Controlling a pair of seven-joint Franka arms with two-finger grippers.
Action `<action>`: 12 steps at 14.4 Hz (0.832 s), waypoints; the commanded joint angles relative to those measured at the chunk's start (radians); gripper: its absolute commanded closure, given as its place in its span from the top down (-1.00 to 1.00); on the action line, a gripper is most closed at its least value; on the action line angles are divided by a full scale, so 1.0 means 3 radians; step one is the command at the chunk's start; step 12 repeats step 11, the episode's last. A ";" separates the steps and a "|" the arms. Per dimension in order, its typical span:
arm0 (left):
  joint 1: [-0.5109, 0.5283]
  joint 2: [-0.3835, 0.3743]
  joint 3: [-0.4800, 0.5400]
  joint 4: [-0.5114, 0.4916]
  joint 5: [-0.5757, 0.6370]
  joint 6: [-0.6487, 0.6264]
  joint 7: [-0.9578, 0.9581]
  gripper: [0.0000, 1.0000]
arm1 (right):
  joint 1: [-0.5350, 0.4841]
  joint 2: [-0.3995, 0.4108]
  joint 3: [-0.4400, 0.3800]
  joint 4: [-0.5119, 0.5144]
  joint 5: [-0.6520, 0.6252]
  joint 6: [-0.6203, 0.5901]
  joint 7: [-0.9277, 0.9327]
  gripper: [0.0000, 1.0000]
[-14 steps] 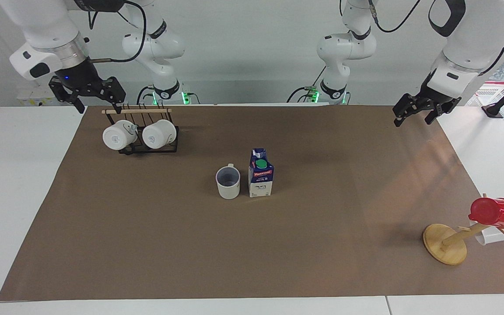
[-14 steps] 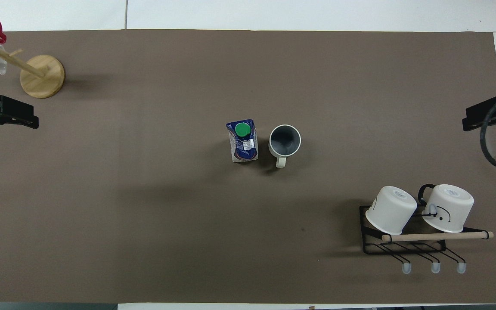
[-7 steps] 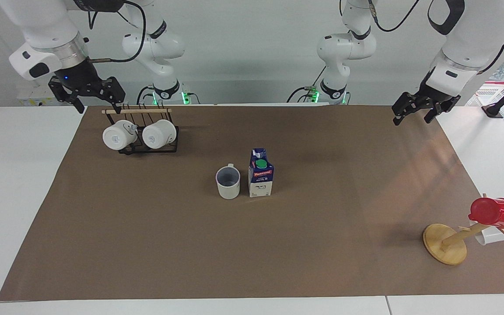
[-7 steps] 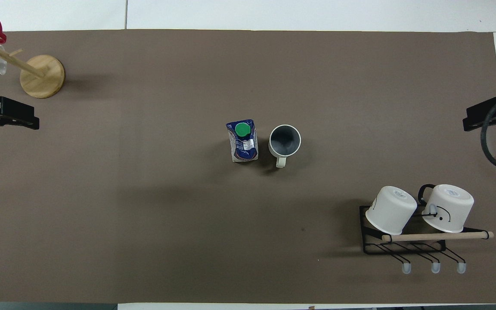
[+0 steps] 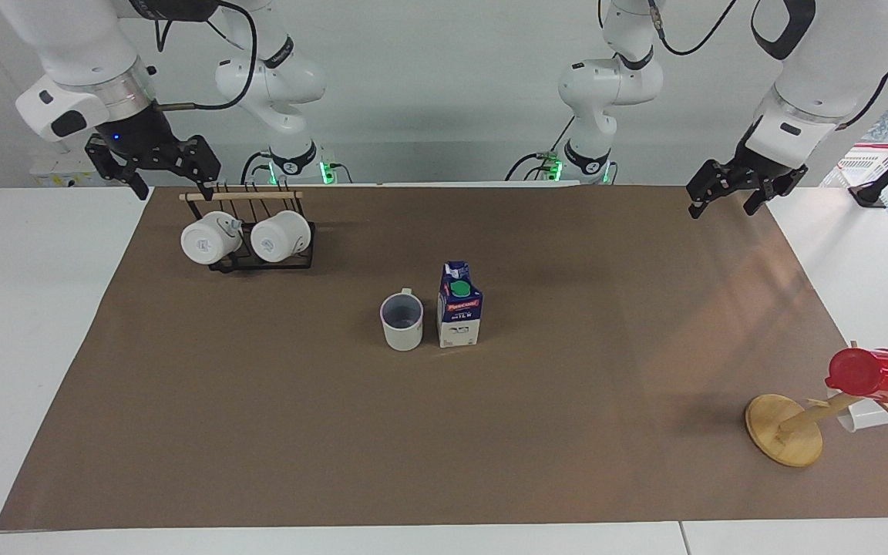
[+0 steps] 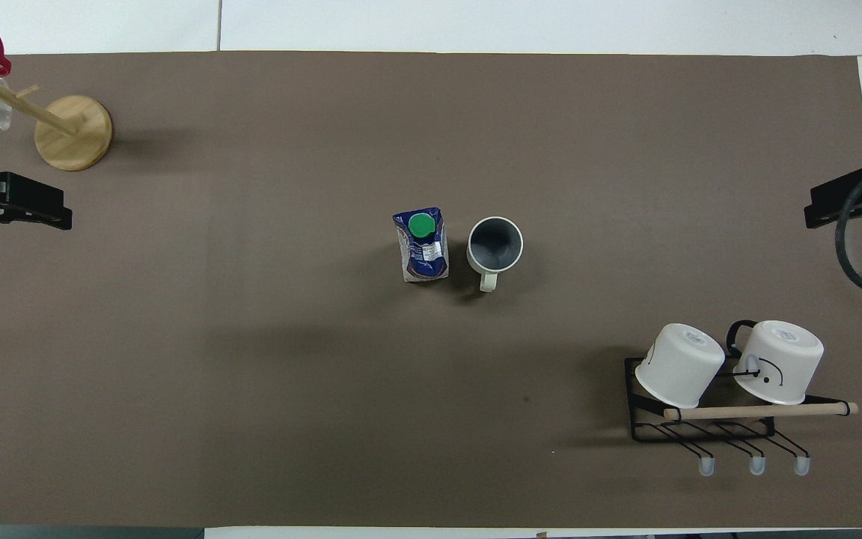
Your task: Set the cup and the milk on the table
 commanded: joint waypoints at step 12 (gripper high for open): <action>0.0030 -0.0043 0.0037 -0.0013 -0.0053 -0.0047 0.0028 1.00 | -0.0029 -0.0105 0.0012 -0.0234 0.0002 0.0176 -0.0066 1.00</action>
